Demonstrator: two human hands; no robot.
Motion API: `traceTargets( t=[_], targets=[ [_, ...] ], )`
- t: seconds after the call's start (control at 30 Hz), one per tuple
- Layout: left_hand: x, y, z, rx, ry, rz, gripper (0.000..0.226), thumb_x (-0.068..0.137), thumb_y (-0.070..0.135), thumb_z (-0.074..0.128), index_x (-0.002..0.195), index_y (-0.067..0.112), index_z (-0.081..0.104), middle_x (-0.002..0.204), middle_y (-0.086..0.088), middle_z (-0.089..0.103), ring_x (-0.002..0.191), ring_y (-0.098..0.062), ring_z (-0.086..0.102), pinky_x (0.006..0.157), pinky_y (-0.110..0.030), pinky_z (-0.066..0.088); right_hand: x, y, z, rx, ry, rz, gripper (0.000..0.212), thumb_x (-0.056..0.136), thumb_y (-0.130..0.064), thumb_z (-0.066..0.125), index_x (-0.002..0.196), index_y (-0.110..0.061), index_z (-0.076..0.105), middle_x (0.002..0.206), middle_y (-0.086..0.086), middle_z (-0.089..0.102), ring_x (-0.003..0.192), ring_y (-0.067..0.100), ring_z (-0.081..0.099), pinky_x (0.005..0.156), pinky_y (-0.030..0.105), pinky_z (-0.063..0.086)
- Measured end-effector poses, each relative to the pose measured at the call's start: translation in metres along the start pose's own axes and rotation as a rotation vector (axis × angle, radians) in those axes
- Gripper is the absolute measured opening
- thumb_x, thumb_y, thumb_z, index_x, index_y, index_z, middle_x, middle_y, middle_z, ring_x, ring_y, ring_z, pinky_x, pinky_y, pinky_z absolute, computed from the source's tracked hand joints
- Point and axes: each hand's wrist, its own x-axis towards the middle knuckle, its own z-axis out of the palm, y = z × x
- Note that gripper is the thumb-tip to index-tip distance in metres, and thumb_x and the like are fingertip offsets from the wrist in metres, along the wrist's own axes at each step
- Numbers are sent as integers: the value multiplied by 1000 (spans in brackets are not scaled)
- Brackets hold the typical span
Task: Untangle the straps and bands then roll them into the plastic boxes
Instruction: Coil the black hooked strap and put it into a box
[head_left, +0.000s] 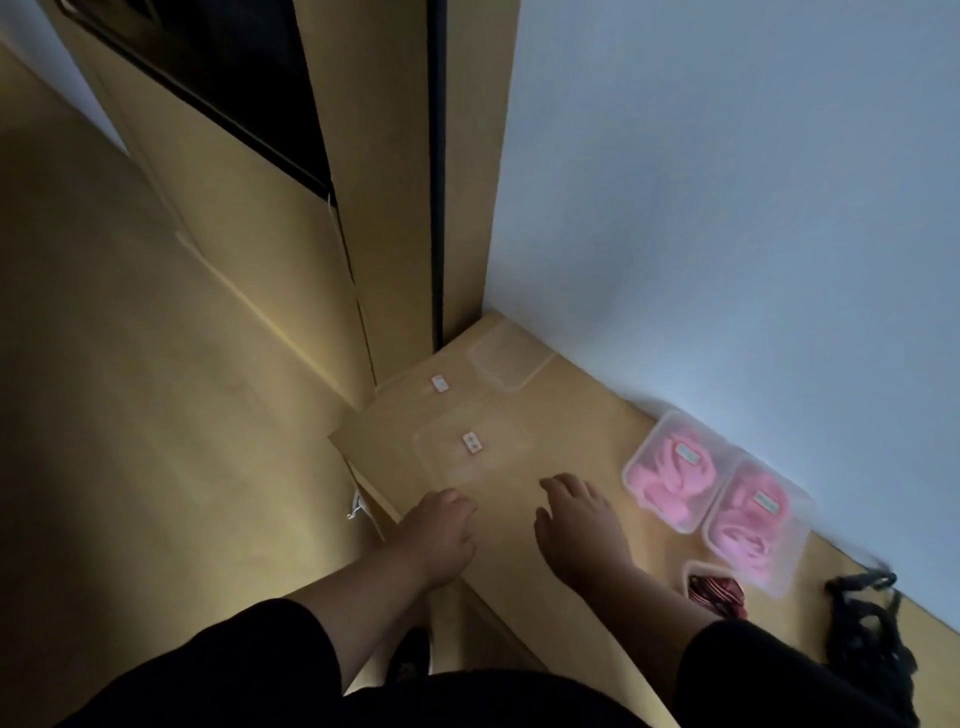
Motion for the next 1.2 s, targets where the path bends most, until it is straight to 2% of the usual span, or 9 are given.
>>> traceTargets(
  t=[0.23, 0.37, 0.5, 0.63, 0.73, 0.87, 1.03, 1.1, 1.2],
  targets=[
    [20, -62, -15, 91, 25, 42, 39, 93, 31, 47, 127, 14, 56, 134, -7, 50, 126, -30, 44, 101, -36, 40, 73, -27, 6, 40, -89, 151, 55, 97, -33, 50, 149, -16, 41, 152, 4, 44, 136, 26, 45, 112, 37, 39],
    [25, -83, -16, 141, 48, 152, 64, 82, 40, 18, 122, 14, 60, 129, -7, 57, 120, -31, 49, 100, -37, 42, 104, -35, 7, 97, -131, 250, 61, 95, -34, 53, 150, -15, 37, 153, 4, 43, 136, 27, 45, 109, 39, 41],
    [36, -95, -10, 227, -23, 212, 48, 90, 32, 43, 135, 17, 52, 138, -4, 49, 128, -28, 40, 111, -37, 33, 120, -46, 15, 175, -157, 347, 57, 94, -35, 54, 147, -18, 39, 147, 6, 48, 132, 30, 48, 105, 41, 43],
    [43, -99, -11, 268, -24, 272, 43, 89, 32, 46, 128, 17, 55, 133, -4, 52, 125, -27, 42, 109, -38, 35, 130, -47, 20, 275, -101, 503, 58, 95, -34, 56, 147, -15, 38, 140, 14, 47, 130, 35, 45, 103, 45, 43],
    [43, -100, -14, 234, -18, 290, 41, 81, 32, 47, 115, 16, 63, 121, -4, 60, 116, -28, 51, 102, -38, 45, 135, -42, 20, 240, -115, 594, 52, 95, -41, 57, 139, -14, 47, 133, 13, 47, 123, 33, 47, 98, 43, 46],
    [40, -98, -17, 185, 4, 291, 38, 71, 38, 41, 88, 20, 71, 92, 4, 69, 88, -20, 64, 77, -27, 57, 137, -29, 24, 231, -140, 710, 48, 95, -48, 58, 123, -10, 56, 123, 13, 53, 112, 32, 52, 85, 39, 47],
    [44, -89, -21, 156, 59, 290, 45, 89, 36, 34, 107, 14, 68, 108, -5, 68, 107, -28, 59, 94, -36, 49, 118, -7, 26, 500, -63, 772, 20, 95, -23, 58, 107, -6, 60, 96, 10, 69, 85, 25, 62, 74, 34, 49],
    [48, -81, -26, 211, 50, 244, 42, 94, 36, 30, 108, 18, 64, 111, -4, 66, 108, -27, 55, 95, -34, 43, 107, -2, 24, 664, -20, 793, 12, 92, -13, 59, 103, -10, 58, 82, 8, 71, 76, 24, 68, 75, 36, 56],
    [58, -66, -33, 180, 59, 164, 29, 98, 35, 40, 108, 18, 61, 112, -5, 65, 109, -27, 53, 89, -35, 42, 92, -3, 13, 889, 41, 814, 15, 93, 0, 55, 105, -6, 62, 75, 11, 68, 59, 19, 62, 56, 26, 51]
  ],
)
